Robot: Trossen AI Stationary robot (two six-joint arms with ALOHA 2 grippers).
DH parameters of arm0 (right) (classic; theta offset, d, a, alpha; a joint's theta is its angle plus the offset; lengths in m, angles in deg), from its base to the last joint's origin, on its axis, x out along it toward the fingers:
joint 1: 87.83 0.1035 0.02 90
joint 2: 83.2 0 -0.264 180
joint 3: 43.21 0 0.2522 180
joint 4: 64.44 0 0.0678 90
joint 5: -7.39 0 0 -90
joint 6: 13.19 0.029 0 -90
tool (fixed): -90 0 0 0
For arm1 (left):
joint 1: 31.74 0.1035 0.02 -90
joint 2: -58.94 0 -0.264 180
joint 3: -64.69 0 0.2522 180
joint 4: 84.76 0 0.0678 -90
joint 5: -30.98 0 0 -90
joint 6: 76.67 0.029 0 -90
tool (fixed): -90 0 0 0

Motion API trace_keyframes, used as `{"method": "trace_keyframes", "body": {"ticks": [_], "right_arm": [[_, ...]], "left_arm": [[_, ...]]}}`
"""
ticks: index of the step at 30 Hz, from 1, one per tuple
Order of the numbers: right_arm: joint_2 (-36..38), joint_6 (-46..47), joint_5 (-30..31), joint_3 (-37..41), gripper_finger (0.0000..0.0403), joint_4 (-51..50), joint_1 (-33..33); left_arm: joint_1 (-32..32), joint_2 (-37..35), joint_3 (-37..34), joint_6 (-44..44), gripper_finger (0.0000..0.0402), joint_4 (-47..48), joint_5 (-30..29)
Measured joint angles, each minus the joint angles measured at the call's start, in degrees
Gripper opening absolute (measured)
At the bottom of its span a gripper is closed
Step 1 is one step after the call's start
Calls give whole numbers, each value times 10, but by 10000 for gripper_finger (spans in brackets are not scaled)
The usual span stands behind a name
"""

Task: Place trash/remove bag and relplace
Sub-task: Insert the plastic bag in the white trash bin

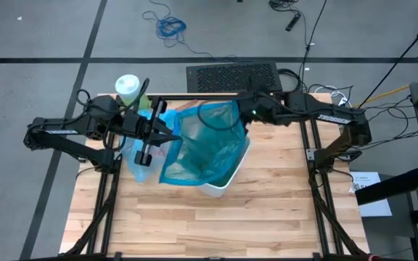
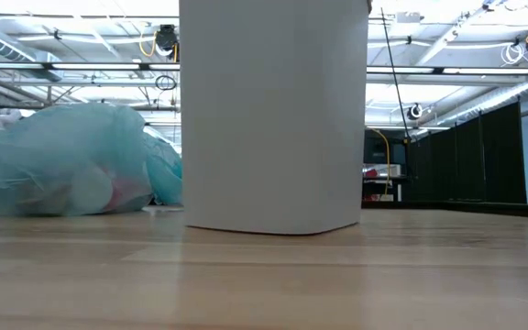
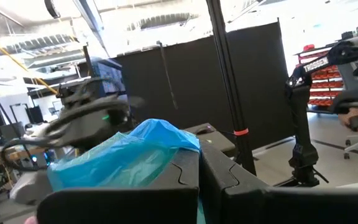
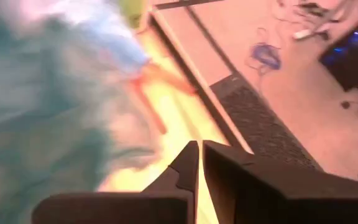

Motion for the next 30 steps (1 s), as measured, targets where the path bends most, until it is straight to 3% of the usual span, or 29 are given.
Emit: {"method": "trace_keyframes", "body": {"ticks": [3,8,11,18,23,30], "right_arm": [[-3,-7,-17,20,12,41,-40],[-23,-33,-173,59,2,108,-82],[-26,-49,-252,62,1,153,-76],[-20,-61,-339,62,0,147,-29],[-22,-52,-348,62,0,120,32],[-39,28,-272,68,0,29,62]], "left_arm": [[-2,0,0,0,0,0,0],[-2,0,0,0,0,0,0],[-2,0,0,0,0,3,0],[-2,0,0,1,0,5,0],[-2,0,0,1,0,18,0],[-2,0,0,1,0,22,-12]]}}
